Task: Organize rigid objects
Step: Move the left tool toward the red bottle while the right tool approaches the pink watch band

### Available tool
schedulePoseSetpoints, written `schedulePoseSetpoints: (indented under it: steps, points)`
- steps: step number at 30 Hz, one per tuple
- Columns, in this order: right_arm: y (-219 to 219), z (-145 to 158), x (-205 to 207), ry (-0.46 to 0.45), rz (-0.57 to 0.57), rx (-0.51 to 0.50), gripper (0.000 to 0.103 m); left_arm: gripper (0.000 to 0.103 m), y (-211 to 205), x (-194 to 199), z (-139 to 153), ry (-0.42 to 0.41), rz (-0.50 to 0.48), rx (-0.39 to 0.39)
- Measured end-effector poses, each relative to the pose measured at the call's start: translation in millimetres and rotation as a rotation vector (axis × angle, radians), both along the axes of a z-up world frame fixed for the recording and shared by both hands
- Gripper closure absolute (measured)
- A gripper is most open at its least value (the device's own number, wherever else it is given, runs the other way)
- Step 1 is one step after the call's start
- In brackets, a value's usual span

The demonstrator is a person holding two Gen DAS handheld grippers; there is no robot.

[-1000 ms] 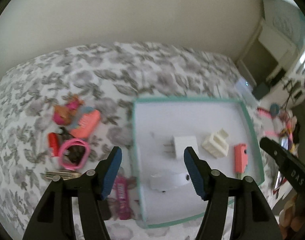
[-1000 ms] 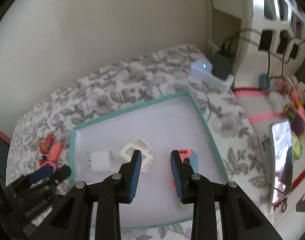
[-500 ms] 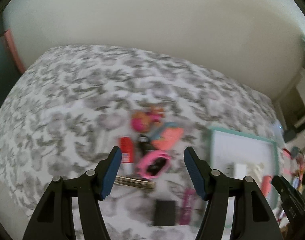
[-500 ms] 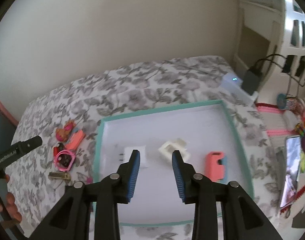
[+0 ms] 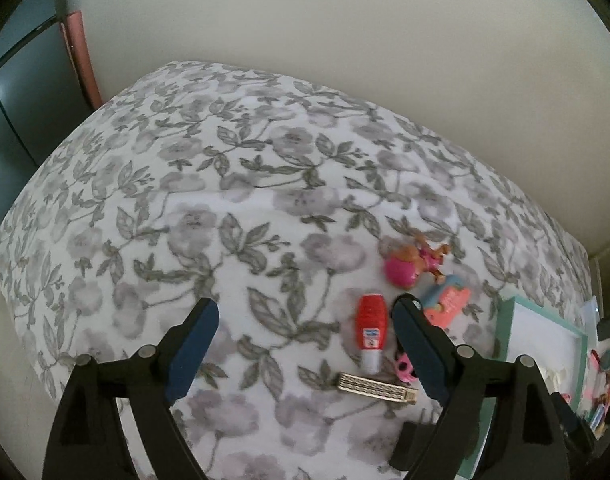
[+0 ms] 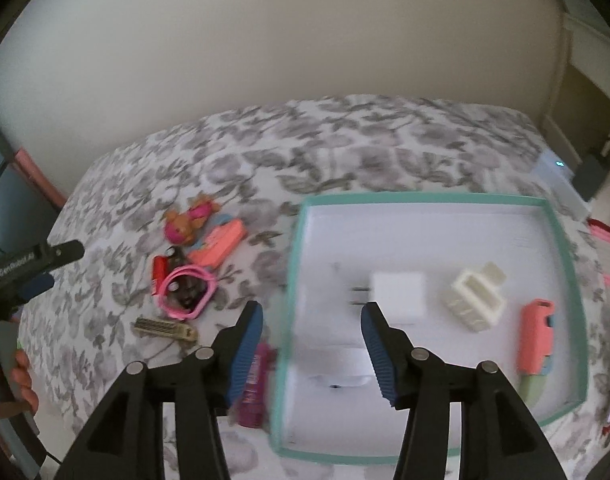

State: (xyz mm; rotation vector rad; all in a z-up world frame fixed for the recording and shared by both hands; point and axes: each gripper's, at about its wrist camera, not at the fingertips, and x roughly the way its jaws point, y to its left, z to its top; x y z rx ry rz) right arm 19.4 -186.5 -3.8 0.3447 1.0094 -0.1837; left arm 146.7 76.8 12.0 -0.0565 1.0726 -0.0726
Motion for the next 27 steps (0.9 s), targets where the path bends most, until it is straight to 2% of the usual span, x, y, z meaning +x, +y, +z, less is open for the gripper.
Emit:
schedulePoseSetpoints:
  steps: [1, 4, 11, 13, 14, 21, 27]
  points:
    - [6, -1, 4, 0.000, 0.015, 0.004, 0.043, 0.013, 3, 2, -2, -0.002, 0.005, 0.003]
    - [20, -4, 12, -0.004, 0.050, 0.006, 0.034, 0.003, 6, 8, -5, -0.008, 0.016, 0.006]
    - [45, -12, 34, -0.007, 0.123, -0.004, 0.018, 0.002, 5, 20, -14, -0.026, 0.016, -0.004]
    - [51, -15, 42, -0.008, 0.135, -0.010, 0.005, 0.002, 0, 23, -20, -0.009, 0.007, 0.005]
    - [53, -17, 45, -0.006, 0.142, -0.017, 0.003, 0.002, -3, 25, -24, 0.008, 0.000, 0.005]
    - [70, -38, 68, 0.024, 0.201, -0.005, 0.002, 0.002, -11, 41, -52, 0.122, -0.015, -0.025]
    - [76, -57, 79, 0.048, 0.212, 0.022, 0.002, 0.002, -16, 48, -70, 0.181, -0.033, -0.046]
